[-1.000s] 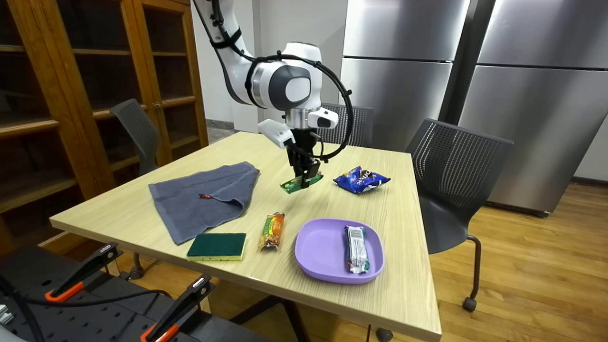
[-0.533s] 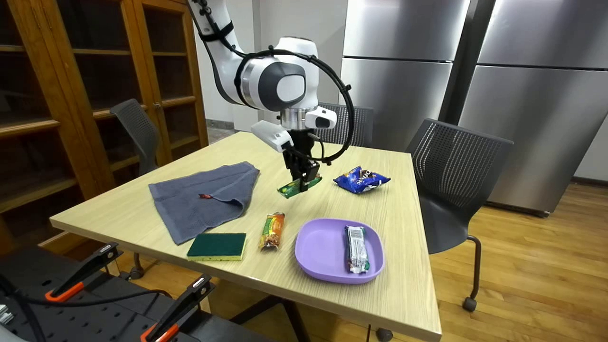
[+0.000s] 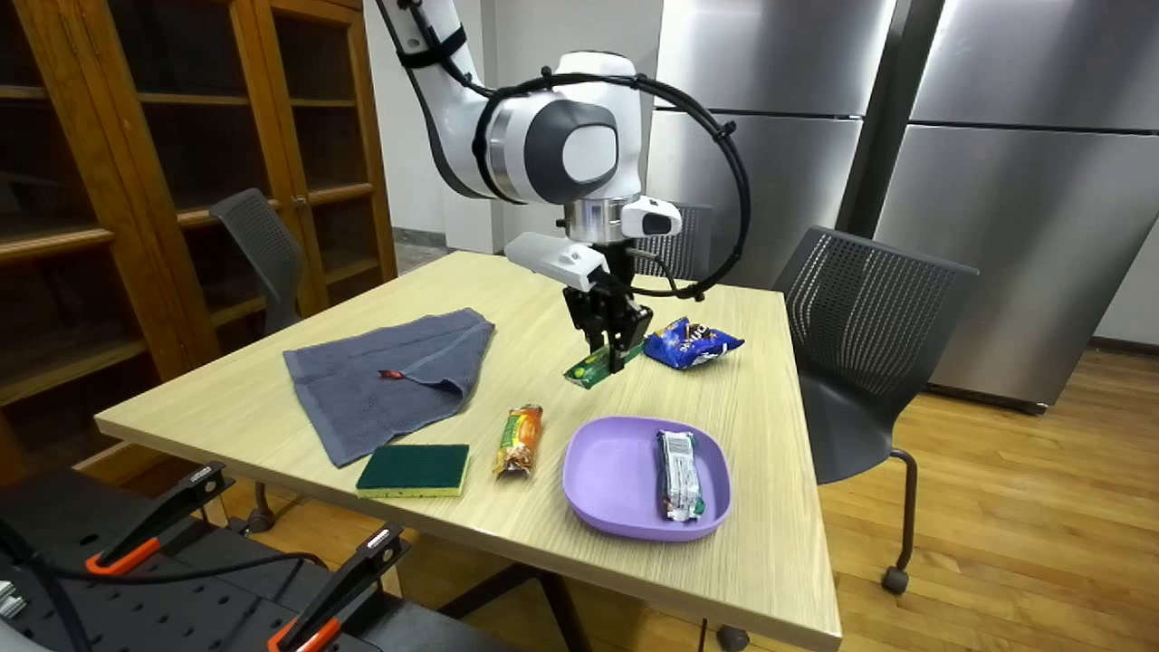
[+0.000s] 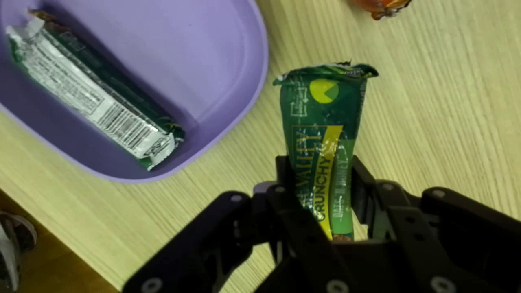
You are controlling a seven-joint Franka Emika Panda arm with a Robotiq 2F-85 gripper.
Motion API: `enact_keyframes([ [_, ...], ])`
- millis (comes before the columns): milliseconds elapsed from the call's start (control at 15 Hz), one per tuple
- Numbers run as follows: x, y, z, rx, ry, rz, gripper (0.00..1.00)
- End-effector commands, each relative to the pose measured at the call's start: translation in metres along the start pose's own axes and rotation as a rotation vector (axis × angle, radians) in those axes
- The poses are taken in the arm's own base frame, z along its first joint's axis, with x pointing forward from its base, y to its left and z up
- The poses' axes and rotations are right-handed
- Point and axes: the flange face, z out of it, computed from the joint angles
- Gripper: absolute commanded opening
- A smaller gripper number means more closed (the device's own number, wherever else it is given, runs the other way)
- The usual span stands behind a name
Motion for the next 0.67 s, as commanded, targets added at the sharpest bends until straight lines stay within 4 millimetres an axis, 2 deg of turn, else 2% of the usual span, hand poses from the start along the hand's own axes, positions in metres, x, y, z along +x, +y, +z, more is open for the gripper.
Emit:
enact_keyframes([
  [0, -0.005, 0.022, -0.008, -0.028, -0.010, -0.084, 0.11],
  [600, -0.019, 0.052, 0.013, -0.108, -0.050, -0.275, 0.11],
])
